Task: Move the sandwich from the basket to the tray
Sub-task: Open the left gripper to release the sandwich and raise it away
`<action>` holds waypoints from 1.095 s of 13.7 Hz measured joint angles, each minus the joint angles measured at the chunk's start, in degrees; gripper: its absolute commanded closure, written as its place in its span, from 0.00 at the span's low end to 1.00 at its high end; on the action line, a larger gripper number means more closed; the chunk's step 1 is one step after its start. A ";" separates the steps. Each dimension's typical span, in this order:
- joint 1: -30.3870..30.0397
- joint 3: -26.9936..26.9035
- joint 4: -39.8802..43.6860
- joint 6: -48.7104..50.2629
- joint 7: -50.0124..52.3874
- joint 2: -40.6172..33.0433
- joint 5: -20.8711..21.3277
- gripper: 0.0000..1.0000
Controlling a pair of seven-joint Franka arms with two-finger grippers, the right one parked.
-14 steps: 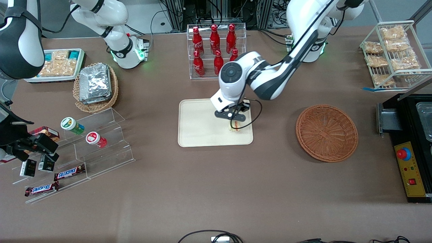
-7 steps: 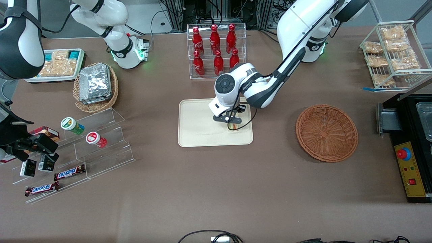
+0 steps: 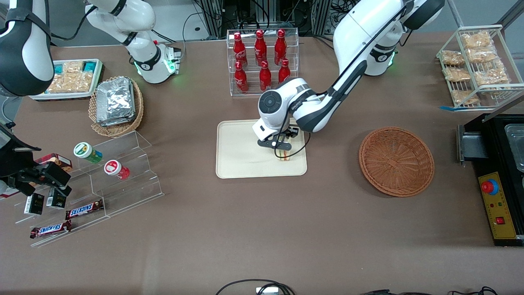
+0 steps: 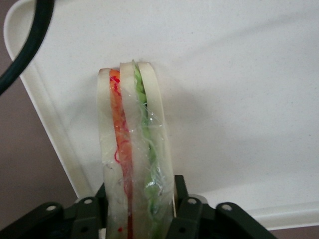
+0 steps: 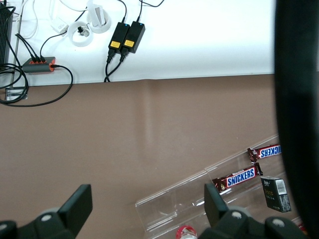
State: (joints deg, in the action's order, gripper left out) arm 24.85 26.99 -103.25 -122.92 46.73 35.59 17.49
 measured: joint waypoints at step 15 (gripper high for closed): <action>-16.58 -1.12 11.60 17.99 5.02 -13.24 0.37 0.00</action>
State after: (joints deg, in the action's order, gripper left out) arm 8.27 25.87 -91.64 -104.92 51.75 22.36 17.85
